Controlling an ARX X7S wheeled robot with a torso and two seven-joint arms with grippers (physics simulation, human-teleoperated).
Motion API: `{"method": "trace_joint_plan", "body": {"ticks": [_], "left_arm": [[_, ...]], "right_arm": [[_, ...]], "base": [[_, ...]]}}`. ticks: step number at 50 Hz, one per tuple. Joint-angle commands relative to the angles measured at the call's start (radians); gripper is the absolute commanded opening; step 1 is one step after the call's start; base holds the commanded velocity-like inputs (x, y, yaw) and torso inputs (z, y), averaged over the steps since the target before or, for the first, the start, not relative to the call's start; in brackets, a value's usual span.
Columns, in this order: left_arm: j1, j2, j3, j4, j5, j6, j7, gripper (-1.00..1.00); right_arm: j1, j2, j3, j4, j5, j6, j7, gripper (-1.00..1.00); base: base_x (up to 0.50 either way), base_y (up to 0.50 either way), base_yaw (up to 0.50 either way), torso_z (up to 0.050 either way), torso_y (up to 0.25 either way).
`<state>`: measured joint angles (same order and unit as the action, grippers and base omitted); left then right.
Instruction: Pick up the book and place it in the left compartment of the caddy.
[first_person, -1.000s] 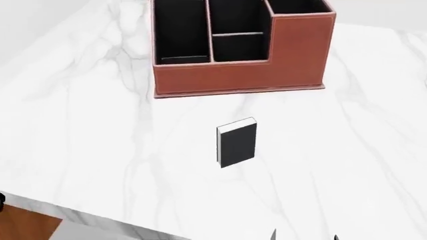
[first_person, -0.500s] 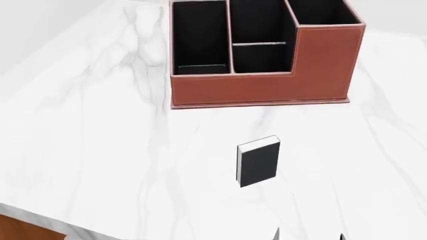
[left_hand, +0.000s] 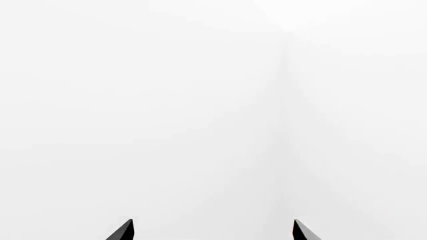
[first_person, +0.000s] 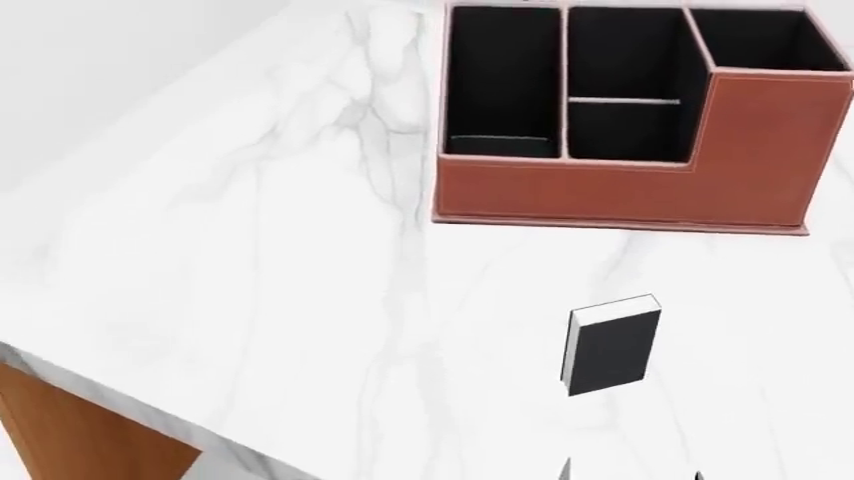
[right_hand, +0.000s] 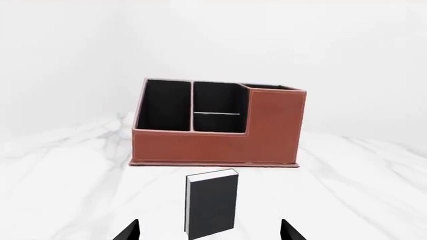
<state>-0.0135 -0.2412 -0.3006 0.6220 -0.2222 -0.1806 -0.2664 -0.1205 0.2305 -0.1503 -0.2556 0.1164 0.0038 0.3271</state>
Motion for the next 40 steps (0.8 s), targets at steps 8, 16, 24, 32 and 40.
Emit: {"method": "trace_joint_plan", "body": {"ticks": [8, 16, 24, 32, 40], "left_arm": [[-0.033, 0.015, -0.021, -0.034, -0.001, -0.043, 0.018, 1.0], [-0.034, 0.011, -0.016, -0.033, -0.002, -0.043, 0.014, 1.0], [-0.036, 0.007, -0.012, -0.037, -0.003, -0.043, 0.009, 1.0], [-0.035, 0.004, -0.012, -0.036, -0.008, -0.043, 0.005, 1.0], [-0.035, 0.001, -0.013, -0.036, -0.014, -0.044, 0.001, 1.0]], "right_arm": [[0.013, -0.015, 0.015, 0.021, -0.013, 0.004, -0.012, 1.0], [-0.004, -0.008, 0.023, -0.002, 0.01, -0.024, -0.016, 1.0], [-0.004, -0.009, 0.031, -0.001, 0.014, -0.022, 0.0, 1.0], [-0.011, -0.002, 0.018, -0.013, -0.026, -0.02, 0.02, 1.0], [-0.007, 0.0, 0.01, -0.012, -0.028, -0.014, 0.024, 1.0]], "base": [[-0.02, 0.05, 0.12, 0.0, 0.0], [0.35, 0.15, 0.0, 0.0, 0.0], [0.46, 0.2, 0.0, 0.0, 0.0], [-0.06, 0.13, 0.0, 0.0, 0.0], [-0.2, 0.46, 0.0, 0.0, 0.0]]}}
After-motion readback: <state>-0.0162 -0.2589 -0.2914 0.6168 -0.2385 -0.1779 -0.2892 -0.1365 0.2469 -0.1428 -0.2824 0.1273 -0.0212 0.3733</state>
